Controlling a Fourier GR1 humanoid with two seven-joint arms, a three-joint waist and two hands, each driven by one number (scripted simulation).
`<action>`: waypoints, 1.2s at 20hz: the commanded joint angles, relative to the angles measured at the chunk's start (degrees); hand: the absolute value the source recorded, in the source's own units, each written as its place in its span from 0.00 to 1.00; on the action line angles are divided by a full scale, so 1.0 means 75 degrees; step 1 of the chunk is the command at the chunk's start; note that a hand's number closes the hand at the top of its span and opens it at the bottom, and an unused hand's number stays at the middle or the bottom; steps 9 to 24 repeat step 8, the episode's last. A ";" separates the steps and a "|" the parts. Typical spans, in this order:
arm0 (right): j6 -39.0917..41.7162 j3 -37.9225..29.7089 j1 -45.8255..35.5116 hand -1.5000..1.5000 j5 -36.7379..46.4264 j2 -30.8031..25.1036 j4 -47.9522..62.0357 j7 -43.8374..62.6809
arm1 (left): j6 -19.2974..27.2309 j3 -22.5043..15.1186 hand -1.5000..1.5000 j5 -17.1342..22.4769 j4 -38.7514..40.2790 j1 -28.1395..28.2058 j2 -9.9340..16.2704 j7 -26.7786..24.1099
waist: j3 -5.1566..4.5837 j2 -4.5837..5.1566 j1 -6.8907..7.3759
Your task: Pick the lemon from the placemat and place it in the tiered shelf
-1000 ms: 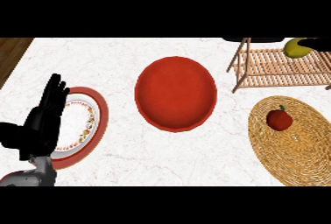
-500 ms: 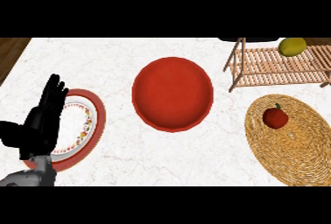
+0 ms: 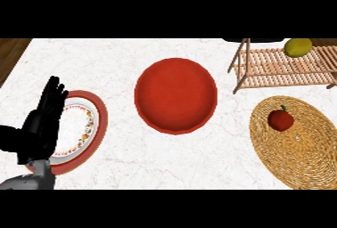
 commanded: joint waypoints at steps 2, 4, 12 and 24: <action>0.0874 -0.0332 0.0555 0.00 -0.0434 -0.0824 0.0577 -0.0603 | 0.0126 -0.0187 0.50 -0.0147 -0.0167 -0.0156 -0.0189 0.0293 | 0.0009 0.0023 0.0070; 0.1291 -0.0450 0.1007 0.00 -0.0634 -0.0852 0.0665 -0.0863 | -0.0221 0.0243 0.50 0.0054 0.0064 0.0002 0.0181 -0.0184 | 0.0004 0.0012 0.0041; 0.1538 -0.0470 0.1370 0.00 -0.0874 -0.1004 0.0673 -0.1088 | -0.0190 0.0121 0.50 0.0028 0.0045 0.0284 -0.0081 -0.0278 | -0.0001 0.0000 0.0031; 0.1538 -0.0470 0.1370 0.00 -0.0874 -0.1004 0.0673 -0.1088 | -0.0190 0.0121 0.50 0.0028 0.0045 0.0284 -0.0081 -0.0278 | -0.0001 0.0000 0.0031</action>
